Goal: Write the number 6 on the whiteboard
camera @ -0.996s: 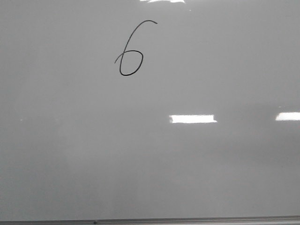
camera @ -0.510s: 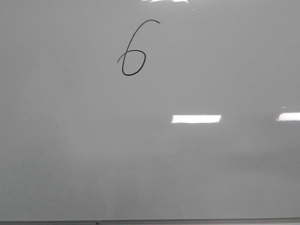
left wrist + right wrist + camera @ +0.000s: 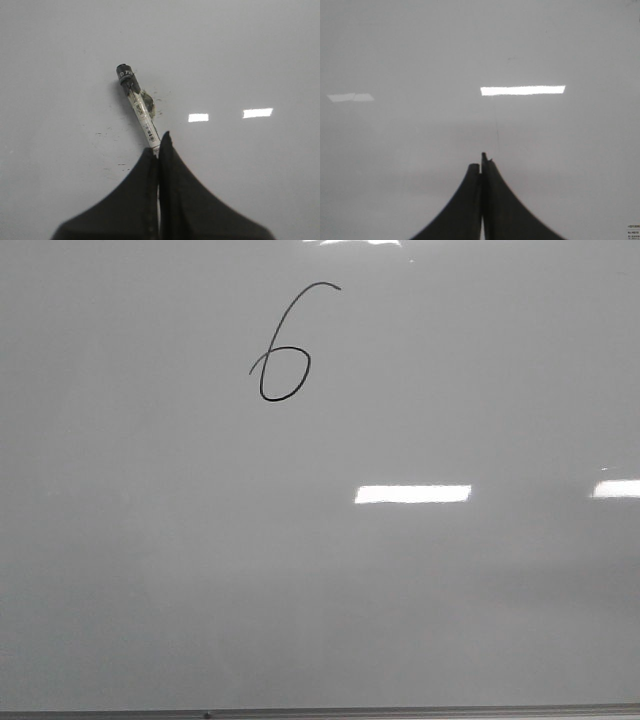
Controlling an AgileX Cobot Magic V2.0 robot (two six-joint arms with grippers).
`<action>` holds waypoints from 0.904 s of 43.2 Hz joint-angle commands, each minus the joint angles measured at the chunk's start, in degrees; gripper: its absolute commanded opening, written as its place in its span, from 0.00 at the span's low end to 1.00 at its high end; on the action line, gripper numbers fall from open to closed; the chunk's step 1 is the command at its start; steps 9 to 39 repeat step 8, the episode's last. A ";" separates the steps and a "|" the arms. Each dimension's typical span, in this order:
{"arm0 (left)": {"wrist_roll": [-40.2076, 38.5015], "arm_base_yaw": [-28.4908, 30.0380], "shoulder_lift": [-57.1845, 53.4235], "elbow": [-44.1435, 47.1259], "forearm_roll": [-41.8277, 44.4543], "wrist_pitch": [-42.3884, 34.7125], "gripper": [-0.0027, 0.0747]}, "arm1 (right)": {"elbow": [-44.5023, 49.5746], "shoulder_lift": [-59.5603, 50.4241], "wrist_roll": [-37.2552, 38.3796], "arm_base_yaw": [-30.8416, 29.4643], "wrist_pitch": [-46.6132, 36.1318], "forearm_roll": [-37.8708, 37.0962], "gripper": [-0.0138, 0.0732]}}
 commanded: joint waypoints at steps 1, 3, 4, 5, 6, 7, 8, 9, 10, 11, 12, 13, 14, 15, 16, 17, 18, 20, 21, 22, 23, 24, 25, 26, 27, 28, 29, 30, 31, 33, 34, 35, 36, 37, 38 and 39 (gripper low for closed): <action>-0.51 0.09 -0.80 0.34 -0.57 -5.04 0.01 | -0.75 -1.09 -0.73 -0.29 -4.14 0.38 0.09; -0.51 0.09 -0.80 0.34 -0.57 -5.04 0.01 | -0.75 -1.09 -0.73 -0.29 -4.14 0.38 0.09; -0.51 0.09 -0.80 0.34 -0.57 -5.04 0.01 | -0.75 -1.09 -0.73 -0.29 -4.14 0.38 0.09; -0.51 0.09 -0.80 0.34 -0.57 -5.04 0.01 | -0.75 -1.09 -0.73 -0.29 -4.14 0.38 0.09; -0.51 0.09 -0.80 0.34 -0.57 -5.04 0.01 | -0.75 -1.09 -0.73 -0.29 -4.14 0.38 0.09; -0.51 0.09 -0.80 0.34 -0.57 -5.04 0.01 | -0.75 -1.09 -0.73 -0.29 -4.14 0.38 0.09; -0.51 0.09 -0.80 0.34 -0.57 -5.04 0.01 | -0.75 -1.09 -0.73 -0.29 -4.14 0.38 0.09; -0.51 0.09 -0.80 0.34 -0.57 -5.04 0.01 | -0.75 -1.09 -0.73 -0.29 -4.14 0.38 0.09; -0.51 0.09 -0.80 0.34 -0.57 -5.04 0.01 | -0.75 -1.09 -0.73 -0.29 -4.14 0.38 0.09; -0.51 0.09 -0.80 0.34 -0.57 -5.04 0.01 | -0.75 -1.09 -0.73 -0.29 -4.14 0.38 0.09; -0.51 0.09 -0.80 0.34 -0.57 -5.04 0.01 | -0.75 -1.09 -0.73 -0.29 -4.14 0.38 0.09; -0.51 0.09 -0.80 0.34 -0.57 -5.04 0.01 | -0.75 -1.09 -0.73 -0.29 -4.14 0.38 0.09; -0.51 0.09 -0.80 0.34 -0.57 -5.04 0.01 | -0.75 -1.09 -0.73 -0.29 -4.14 0.38 0.09; -0.51 0.09 -0.80 0.34 -0.57 -5.04 0.01 | -0.75 -1.09 -0.73 -0.29 -4.14 0.38 0.09; -0.51 0.09 -0.80 0.34 -0.57 -5.04 0.01 | -0.75 -1.09 -0.73 -0.29 -4.14 0.38 0.09; -0.51 0.09 -0.80 0.34 -0.57 -5.04 0.01 | -0.75 -1.09 -0.73 -0.29 -4.14 0.38 0.09; -0.51 0.09 -0.80 0.34 -0.57 -5.04 0.01 | -0.75 -1.09 -0.73 -0.29 -4.14 0.38 0.09; -0.51 0.09 -0.80 0.34 -0.57 -5.04 0.01 | -0.75 -1.09 -0.73 -0.29 -4.14 0.38 0.09; -0.51 0.09 -0.80 0.34 -0.57 -5.04 0.01 | -0.75 -1.09 -0.73 -0.29 -4.14 0.38 0.09; -0.51 0.09 -0.80 0.34 -0.57 -5.04 0.01 | -0.75 -1.09 -0.73 -0.29 -4.14 0.38 0.09; -0.51 0.09 -0.80 0.34 -0.57 -5.04 0.01 | -0.75 -1.09 -0.73 -0.29 -4.14 0.38 0.09; -0.51 0.09 -0.80 0.34 -0.57 -5.04 0.01 | -0.75 -1.09 -0.73 -0.29 -4.14 0.38 0.09; -0.51 0.09 -0.80 0.34 -0.57 -5.04 0.01 | -0.75 -1.09 -0.73 -0.29 -4.14 0.38 0.09; -0.51 0.09 -0.80 0.34 -0.57 -5.04 0.01 | -0.75 -1.09 -0.73 -0.29 -4.14 0.38 0.09; -0.51 0.09 -0.80 0.34 -0.57 -5.04 0.01 | -0.75 -1.09 -0.73 -0.29 -4.14 0.38 0.09; -0.51 0.09 -0.80 0.34 -0.57 -5.04 0.01 | -0.75 -1.09 -0.73 -0.29 -4.14 0.38 0.09; -0.51 0.09 -0.80 0.34 -0.57 -5.04 0.01 | -0.75 -1.09 -0.73 -0.29 -4.14 0.38 0.09; -0.51 0.09 -0.80 0.34 -0.57 -5.04 0.01 | -0.75 -1.09 -0.73 -0.29 -4.14 0.38 0.09; -0.51 0.09 -0.80 0.34 -0.57 -5.04 0.01 | -0.75 -1.09 -0.73 -0.29 -4.14 0.38 0.09; -0.51 0.09 -0.80 0.34 -0.57 -5.04 0.01 | -0.75 -1.09 -0.73 -0.29 -4.14 0.38 0.09; -0.51 0.09 -0.80 0.34 -0.57 -5.04 0.01 | -0.75 -1.09 -0.73 -0.29 -4.14 0.38 0.09; -0.51 0.09 -0.80 0.34 -0.57 -5.04 0.01 | -0.75 -1.09 -0.73 -0.29 -4.14 0.38 0.09; -0.51 0.09 -0.80 0.34 -0.57 -5.04 0.01 | -0.75 -1.09 -0.73 -0.29 -4.14 0.38 0.09; -0.51 0.09 -0.80 0.34 -0.57 -5.04 0.01 | -0.75 -1.09 -0.73 -0.29 -4.14 0.38 0.09; -0.51 0.09 -0.80 0.34 -0.57 -5.04 0.01 | -0.75 -1.09 -0.73 -0.29 -4.14 0.38 0.09; -0.51 0.09 -0.80 0.34 -0.57 -5.04 0.01 | -0.75 -1.09 -0.73 -0.29 -4.14 0.38 0.09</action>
